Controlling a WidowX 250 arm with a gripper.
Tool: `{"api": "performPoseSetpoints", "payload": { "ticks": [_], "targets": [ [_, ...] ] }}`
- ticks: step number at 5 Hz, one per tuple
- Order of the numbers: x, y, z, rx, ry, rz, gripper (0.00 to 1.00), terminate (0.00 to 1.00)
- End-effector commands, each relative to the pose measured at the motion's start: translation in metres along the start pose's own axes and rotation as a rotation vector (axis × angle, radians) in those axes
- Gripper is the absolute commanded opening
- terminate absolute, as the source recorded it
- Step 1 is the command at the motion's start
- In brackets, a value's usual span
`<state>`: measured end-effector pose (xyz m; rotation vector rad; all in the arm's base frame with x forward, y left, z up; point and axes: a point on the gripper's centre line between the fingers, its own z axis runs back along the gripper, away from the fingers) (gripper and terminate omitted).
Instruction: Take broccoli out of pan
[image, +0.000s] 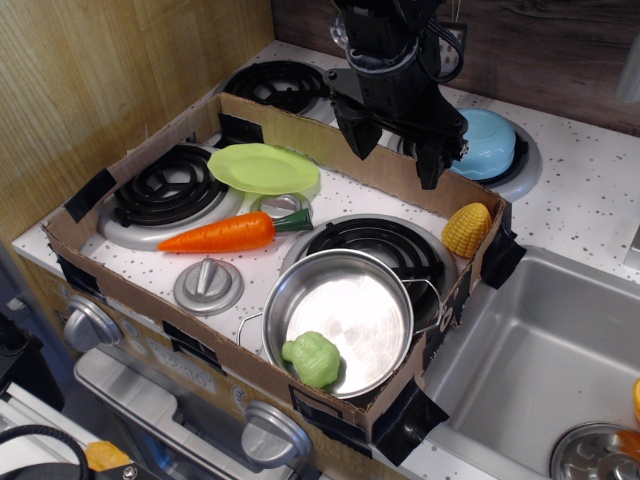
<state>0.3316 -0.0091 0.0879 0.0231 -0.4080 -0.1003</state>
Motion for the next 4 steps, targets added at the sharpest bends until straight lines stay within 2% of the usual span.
{"api": "performPoseSetpoints", "payload": {
  "ticks": [1, 2, 3, 4],
  "targets": [
    [0.000, 0.000, 0.000, 0.000, 0.000, 0.000, 1.00, 0.00],
    [0.014, 0.012, 0.018, 0.040, -0.046, -0.062, 1.00, 0.00],
    [0.003, 0.017, 0.038, 0.086, -0.059, -0.120, 1.00, 0.00],
    [-0.009, 0.015, 0.053, 0.128, -0.066, -0.091, 1.00, 0.00]
  ]
}}
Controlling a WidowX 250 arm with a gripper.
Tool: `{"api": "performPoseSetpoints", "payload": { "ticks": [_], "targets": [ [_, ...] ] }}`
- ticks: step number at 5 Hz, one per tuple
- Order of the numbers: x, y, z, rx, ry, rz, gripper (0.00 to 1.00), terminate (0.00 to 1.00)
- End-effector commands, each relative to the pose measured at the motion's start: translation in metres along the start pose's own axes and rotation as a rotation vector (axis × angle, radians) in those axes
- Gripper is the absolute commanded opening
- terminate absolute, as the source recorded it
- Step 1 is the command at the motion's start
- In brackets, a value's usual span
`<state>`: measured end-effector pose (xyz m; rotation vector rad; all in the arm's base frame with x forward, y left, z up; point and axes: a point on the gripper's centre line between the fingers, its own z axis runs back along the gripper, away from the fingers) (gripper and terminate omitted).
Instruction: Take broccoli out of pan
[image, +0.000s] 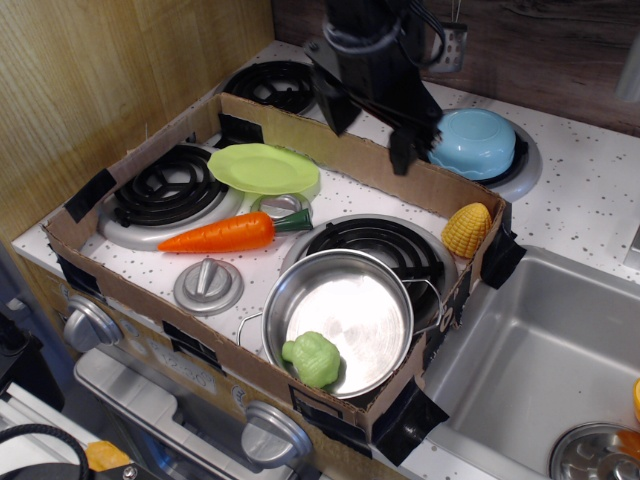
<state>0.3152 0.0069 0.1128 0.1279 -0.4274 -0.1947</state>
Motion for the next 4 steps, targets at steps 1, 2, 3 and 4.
{"api": "performPoseSetpoints", "payload": {
  "ticks": [1, 2, 3, 4],
  "targets": [
    [-0.019, -0.006, 0.031, 0.036, 0.009, 0.084, 1.00, 0.00],
    [-0.034, -0.016, 0.036, -0.059, 0.102, 0.126, 1.00, 0.00],
    [-0.047, -0.030, 0.046, -0.153, 0.226, 0.163, 1.00, 0.00],
    [-0.059, -0.039, 0.048, -0.176, 0.258, 0.182, 1.00, 0.00]
  ]
}}
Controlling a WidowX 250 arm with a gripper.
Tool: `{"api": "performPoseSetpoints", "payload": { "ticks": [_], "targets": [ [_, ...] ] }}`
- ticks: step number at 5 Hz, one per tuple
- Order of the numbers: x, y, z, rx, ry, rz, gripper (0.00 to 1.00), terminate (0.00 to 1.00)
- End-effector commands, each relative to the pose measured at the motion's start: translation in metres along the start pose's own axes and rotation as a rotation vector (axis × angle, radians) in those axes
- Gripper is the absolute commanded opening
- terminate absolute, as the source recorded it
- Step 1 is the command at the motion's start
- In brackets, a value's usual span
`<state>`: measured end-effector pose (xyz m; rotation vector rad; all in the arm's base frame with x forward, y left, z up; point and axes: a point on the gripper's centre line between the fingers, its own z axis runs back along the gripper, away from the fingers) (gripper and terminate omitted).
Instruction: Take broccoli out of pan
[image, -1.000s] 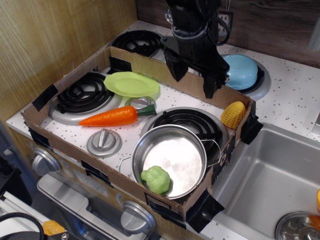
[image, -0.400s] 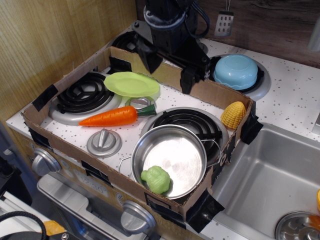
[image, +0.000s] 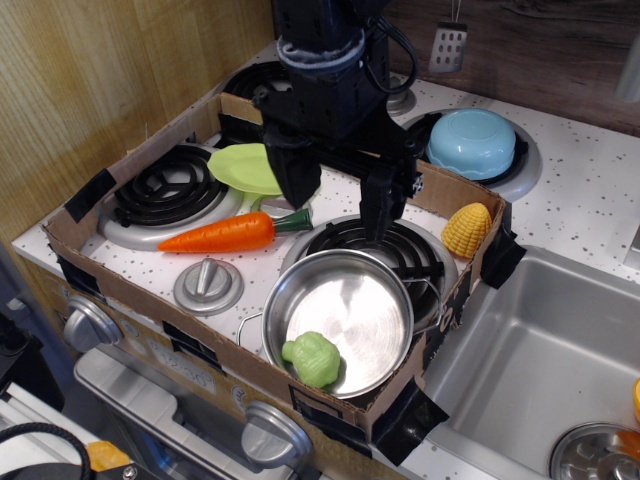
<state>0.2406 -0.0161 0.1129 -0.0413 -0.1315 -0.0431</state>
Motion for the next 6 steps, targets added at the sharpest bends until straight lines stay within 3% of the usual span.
{"api": "performPoseSetpoints", "payload": {
  "ticks": [1, 2, 4, 6],
  "targets": [
    [-0.013, -0.016, -0.007, -0.031, -0.059, 0.063, 1.00, 0.00],
    [-0.015, -0.018, -0.025, 0.008, -0.132, 0.055, 1.00, 0.00],
    [-0.019, -0.017, -0.050, 0.014, -0.173, 0.069, 1.00, 0.00],
    [-0.028, -0.012, -0.066, -0.003, -0.145, 0.126, 1.00, 0.00]
  ]
}}
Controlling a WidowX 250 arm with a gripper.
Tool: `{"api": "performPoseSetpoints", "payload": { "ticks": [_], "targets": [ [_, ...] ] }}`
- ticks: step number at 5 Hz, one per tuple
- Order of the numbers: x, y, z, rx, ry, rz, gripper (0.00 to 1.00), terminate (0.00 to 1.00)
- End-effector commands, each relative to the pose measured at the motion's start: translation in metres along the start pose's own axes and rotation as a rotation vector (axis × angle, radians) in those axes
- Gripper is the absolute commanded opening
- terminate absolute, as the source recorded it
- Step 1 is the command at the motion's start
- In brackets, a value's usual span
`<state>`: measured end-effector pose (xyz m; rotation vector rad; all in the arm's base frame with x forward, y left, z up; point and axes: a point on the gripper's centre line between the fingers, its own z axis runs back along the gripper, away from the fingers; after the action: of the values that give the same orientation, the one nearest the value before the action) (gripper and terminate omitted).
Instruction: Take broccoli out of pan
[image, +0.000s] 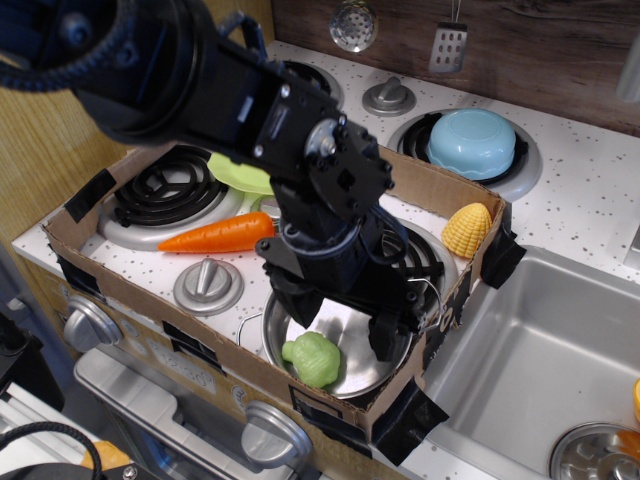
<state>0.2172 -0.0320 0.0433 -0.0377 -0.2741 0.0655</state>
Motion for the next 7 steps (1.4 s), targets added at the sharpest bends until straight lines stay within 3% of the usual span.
{"api": "performPoseSetpoints", "payload": {
  "ticks": [1, 5, 6, 7],
  "targets": [
    [0.003, 0.005, 0.000, 0.011, 0.013, 0.029, 1.00, 0.00],
    [-0.018, -0.003, -0.014, 0.027, 0.032, 0.095, 1.00, 0.00],
    [-0.013, 0.001, -0.014, 0.042, 0.036, 0.069, 1.00, 0.00],
    [-0.007, 0.001, -0.008, 0.087, 0.036, 0.057, 0.00, 0.00]
  ]
}}
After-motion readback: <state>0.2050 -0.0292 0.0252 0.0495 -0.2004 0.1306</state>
